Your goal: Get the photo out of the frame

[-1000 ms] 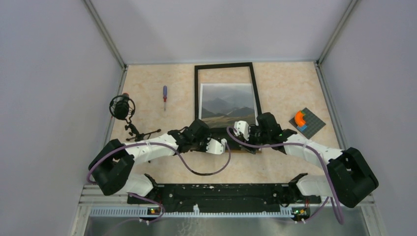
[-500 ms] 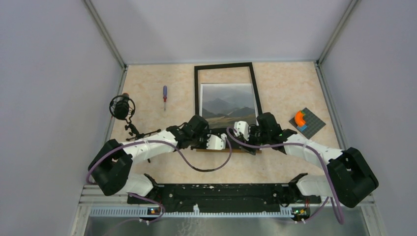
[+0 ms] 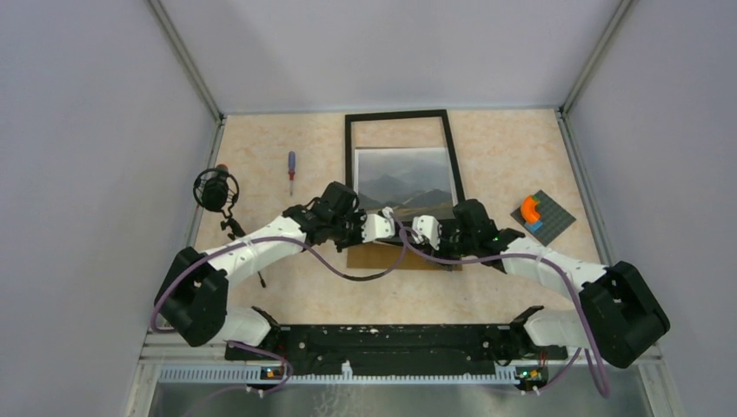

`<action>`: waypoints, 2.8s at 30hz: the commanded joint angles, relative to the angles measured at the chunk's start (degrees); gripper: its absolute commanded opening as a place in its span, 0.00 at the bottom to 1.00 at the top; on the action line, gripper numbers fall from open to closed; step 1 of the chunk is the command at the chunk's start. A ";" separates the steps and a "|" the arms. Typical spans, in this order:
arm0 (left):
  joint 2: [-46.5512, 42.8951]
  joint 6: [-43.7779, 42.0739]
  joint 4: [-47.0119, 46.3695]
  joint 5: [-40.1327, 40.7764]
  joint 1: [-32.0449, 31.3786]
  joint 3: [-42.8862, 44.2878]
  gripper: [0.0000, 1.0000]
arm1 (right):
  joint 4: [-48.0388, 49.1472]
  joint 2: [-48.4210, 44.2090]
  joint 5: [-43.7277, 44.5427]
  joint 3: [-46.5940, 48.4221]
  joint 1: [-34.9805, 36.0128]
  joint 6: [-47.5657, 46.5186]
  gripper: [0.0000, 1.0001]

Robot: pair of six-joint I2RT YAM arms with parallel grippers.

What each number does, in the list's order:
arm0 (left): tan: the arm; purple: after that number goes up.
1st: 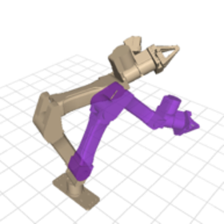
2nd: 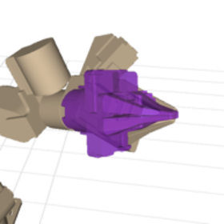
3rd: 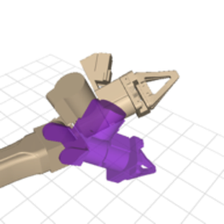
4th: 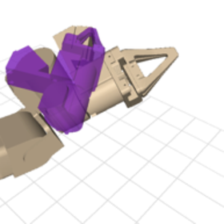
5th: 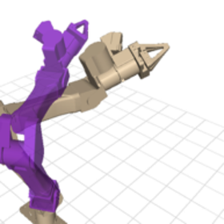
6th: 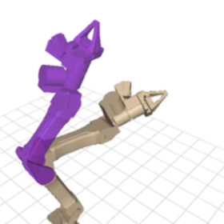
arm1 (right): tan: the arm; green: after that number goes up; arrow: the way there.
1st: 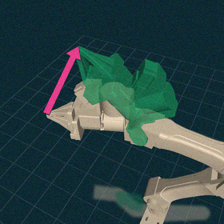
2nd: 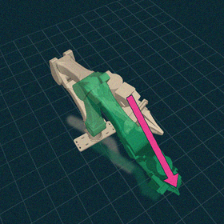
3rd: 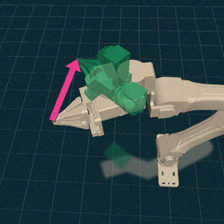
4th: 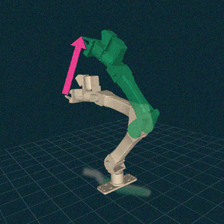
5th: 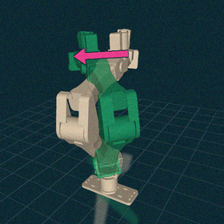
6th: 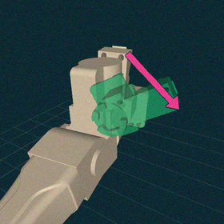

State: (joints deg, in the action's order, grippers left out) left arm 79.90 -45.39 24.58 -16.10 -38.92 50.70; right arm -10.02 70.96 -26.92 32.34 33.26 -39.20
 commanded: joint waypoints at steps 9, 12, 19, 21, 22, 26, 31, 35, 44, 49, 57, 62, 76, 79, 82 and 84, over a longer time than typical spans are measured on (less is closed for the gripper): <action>-4.07 1.15 4.07 -8.77 1.66 4.83 0.00 | 8.71 -0.15 6.54 0.08 2.78 -0.41 0.02; -5.37 0.19 5.56 -9.48 3.07 5.77 0.34 | 7.70 -0.04 6.70 1.04 2.71 0.28 0.00; -6.90 -6.93 10.85 -11.50 4.65 6.00 0.73 | 5.62 1.06 6.56 2.75 2.78 1.72 0.00; -6.70 -8.04 10.25 -11.03 4.56 4.70 0.75 | 4.96 1.53 6.49 3.38 2.72 2.24 0.00; -6.62 -7.97 9.57 -11.03 4.55 4.03 0.76 | 4.77 1.66 6.38 3.55 2.76 2.47 0.00; -5.64 -9.04 7.49 -12.93 4.19 2.19 0.75 | 4.26 2.24 6.26 4.63 2.73 3.59 0.00; -5.37 -10.72 2.40 -9.38 2.34 -2.50 0.77 | 2.97 2.81 5.56 5.91 2.71 4.47 0.00; -5.32 -10.27 -5.07 -4.33 2.29 -6.83 0.73 | 2.18 2.99 5.02 6.52 2.67 4.57 0.00; -4.63 -7.32 -11.31 -0.94 2.31 -6.47 0.53 | 1.57 3.30 4.15 6.45 2.67 3.96 0.00; -4.99 -5.45 -9.06 -1.76 2.28 -3.90 0.39 | 1.67 3.65 4.06 6.34 2.68 3.88 0.00; -5.93 -2.44 -3.75 -3.42 2.27 2.21 0.29 | 1.65 3.90 4.10 6.44 2.69 3.52 0.00; -5.59 -2.51 -2.83 -4.23 2.27 3.01 0.15 | 1.50 3.63 4.01 6.43 2.69 3.69 0.00; -9.02 -7.65 7.44 -10.77 2.59 -0.96 0.54 | 1.76 4.92 4.00 7.51 2.65 5.29 0.00; -8.34 -6.62 1.19 -8.27 2.41 -4.04 0.58 | 1.31 5.13 3.95 8.05 2.69 5.77 0.00; -7.45 -6.01 -3.84 -5.67 2.35 -5.78 0.61 | 0.90 5.04 3.90 8.52 2.53 6.15 0.00; -7.24 -5.98 -6.06 -4.80 2.41 -6.74 0.61 | 0.88 5.11 3.49 8.70 2.23 6.40 0.00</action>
State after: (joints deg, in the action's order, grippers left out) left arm 72.29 -52.01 26.79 -23.20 -36.40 45.34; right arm -10.44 75.79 -21.56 37.93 35.51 -33.95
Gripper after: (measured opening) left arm 0.607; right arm 0.003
